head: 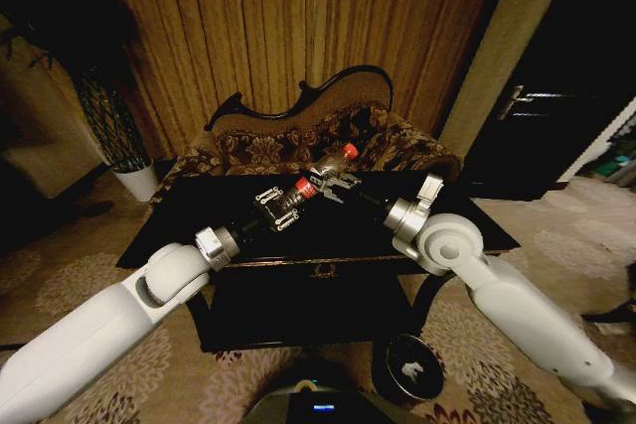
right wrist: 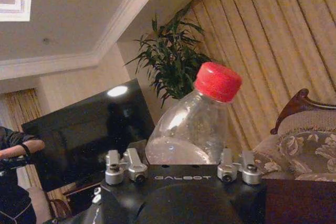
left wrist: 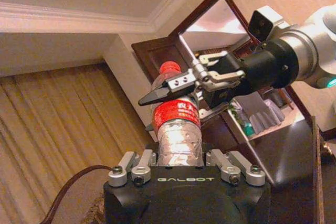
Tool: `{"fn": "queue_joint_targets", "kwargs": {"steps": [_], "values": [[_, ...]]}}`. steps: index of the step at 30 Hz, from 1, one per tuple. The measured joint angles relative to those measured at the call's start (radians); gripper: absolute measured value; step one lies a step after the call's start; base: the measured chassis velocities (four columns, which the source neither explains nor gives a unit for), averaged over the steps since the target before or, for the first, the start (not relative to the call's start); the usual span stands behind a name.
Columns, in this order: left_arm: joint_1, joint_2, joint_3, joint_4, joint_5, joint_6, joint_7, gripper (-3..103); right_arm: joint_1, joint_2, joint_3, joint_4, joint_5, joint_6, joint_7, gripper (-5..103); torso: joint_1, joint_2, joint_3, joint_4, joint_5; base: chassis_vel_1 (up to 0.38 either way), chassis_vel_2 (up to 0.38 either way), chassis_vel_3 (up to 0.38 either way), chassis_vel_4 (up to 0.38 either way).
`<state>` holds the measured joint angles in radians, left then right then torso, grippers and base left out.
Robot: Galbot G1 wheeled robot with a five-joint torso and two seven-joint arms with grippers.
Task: Move to the front of the table and place the trash on the table into the trash bin.
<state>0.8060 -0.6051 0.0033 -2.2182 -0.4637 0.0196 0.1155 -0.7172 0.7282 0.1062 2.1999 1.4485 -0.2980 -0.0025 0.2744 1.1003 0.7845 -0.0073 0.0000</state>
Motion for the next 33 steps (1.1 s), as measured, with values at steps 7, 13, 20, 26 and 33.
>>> {"fn": "queue_joint_targets", "kwargs": {"steps": [7,13,20,26,33], "values": [[0.005,0.000,0.002,-0.004,0.002,0.003,-0.006,36,-0.010,-0.004,0.010,0.004,0.000,0.002,-0.002,47,0.000,0.000,0.000,0.0001,0.0000,0.000,0.000,0.000,0.000],[0.009,0.001,0.002,-0.006,0.004,0.003,-0.009,36,-0.026,-0.008,0.024,0.009,-0.001,0.002,-0.007,38,0.000,0.000,0.000,0.0000,0.0000,0.000,0.000,0.000,0.000],[0.010,-0.003,0.006,0.000,0.025,-0.016,-0.013,39,-0.045,-0.020,0.044,0.025,-0.001,0.003,-0.013,37,0.000,0.000,0.000,0.0000,0.0000,0.000,0.000,0.000,0.000],[0.012,-0.005,0.007,0.012,0.043,-0.031,-0.028,60,-0.046,-0.028,0.054,0.032,0.003,0.005,-0.023,28,0.000,0.000,0.000,0.0000,-0.0001,0.000,0.000,0.000,0.000],[0.019,-0.002,0.004,0.012,0.044,-0.037,-0.033,82,-0.054,-0.033,0.062,0.030,0.002,0.006,-0.029,27,0.000,0.000,0.000,0.0000,0.0000,0.000,0.000,0.000,0.000]]}}
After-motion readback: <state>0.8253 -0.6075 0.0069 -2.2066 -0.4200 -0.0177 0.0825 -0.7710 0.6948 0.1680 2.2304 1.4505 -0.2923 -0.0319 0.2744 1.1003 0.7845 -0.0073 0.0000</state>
